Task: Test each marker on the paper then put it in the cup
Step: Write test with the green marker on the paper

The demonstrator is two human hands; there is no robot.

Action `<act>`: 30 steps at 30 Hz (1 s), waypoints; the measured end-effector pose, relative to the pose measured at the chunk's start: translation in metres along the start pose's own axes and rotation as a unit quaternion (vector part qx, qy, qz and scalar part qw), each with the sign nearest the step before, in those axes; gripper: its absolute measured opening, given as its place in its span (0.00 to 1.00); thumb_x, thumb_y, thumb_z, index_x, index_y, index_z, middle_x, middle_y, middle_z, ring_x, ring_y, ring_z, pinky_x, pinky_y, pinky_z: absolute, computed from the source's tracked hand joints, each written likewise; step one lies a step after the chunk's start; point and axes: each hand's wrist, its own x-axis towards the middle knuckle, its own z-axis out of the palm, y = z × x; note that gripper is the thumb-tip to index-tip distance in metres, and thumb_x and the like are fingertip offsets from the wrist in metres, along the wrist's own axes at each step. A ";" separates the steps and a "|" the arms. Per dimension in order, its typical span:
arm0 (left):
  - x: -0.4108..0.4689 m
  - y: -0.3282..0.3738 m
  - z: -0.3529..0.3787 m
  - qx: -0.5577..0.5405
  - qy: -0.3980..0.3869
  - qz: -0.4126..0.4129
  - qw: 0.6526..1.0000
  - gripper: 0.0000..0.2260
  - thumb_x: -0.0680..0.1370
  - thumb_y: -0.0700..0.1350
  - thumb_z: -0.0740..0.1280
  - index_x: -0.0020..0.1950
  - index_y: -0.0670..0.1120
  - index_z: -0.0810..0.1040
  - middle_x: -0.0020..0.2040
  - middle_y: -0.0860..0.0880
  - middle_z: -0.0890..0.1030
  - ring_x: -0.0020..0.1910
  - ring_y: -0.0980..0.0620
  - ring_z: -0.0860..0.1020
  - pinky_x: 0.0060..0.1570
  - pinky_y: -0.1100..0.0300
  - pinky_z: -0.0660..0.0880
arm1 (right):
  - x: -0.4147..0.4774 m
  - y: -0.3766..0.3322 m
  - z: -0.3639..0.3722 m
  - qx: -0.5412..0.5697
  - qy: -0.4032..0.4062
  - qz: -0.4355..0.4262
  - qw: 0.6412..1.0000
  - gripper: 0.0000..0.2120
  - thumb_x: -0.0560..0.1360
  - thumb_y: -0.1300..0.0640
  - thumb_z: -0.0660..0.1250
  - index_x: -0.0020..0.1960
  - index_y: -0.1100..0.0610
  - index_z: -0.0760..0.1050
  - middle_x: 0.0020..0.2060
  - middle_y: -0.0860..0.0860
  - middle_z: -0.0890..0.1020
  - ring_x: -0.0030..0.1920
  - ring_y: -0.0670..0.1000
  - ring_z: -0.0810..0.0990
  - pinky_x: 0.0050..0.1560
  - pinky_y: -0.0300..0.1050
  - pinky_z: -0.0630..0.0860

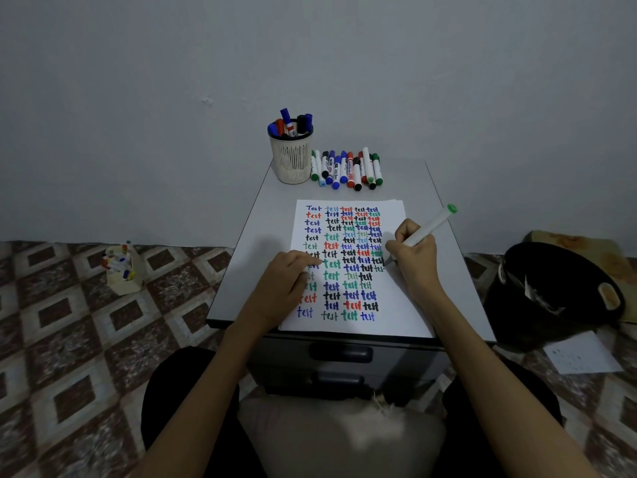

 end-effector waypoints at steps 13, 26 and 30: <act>0.001 -0.001 0.001 0.024 0.028 -0.017 0.999 0.16 0.77 0.44 0.58 0.64 0.43 0.73 0.59 0.45 0.76 0.57 0.49 0.71 0.58 0.55 0.69 | 0.000 -0.005 -0.007 0.171 0.036 0.049 0.983 0.16 0.72 0.70 0.69 0.34 0.57 0.66 0.25 0.51 0.71 0.23 0.45 0.69 0.25 0.36 0.69; -0.002 0.008 -0.016 -0.234 0.042 -0.101 0.966 0.08 0.77 0.41 0.66 0.56 0.47 0.78 0.52 0.53 0.80 0.48 0.58 0.81 0.42 0.65 0.78 | -0.021 -0.037 -0.003 0.250 -0.182 0.092 0.947 0.07 0.74 0.74 0.62 0.48 0.66 0.75 0.40 0.64 0.82 0.37 0.56 0.83 0.35 0.45 0.82; -0.002 0.006 -0.020 -0.300 0.066 -0.128 0.943 0.09 0.74 0.38 0.70 0.52 0.47 0.79 0.50 0.54 0.82 0.48 0.56 0.81 0.44 0.63 0.78 | -0.028 -0.036 -0.003 0.215 -0.183 0.097 0.954 0.06 0.72 0.74 0.64 0.42 0.65 0.74 0.32 0.60 0.81 0.31 0.55 0.82 0.35 0.44 0.82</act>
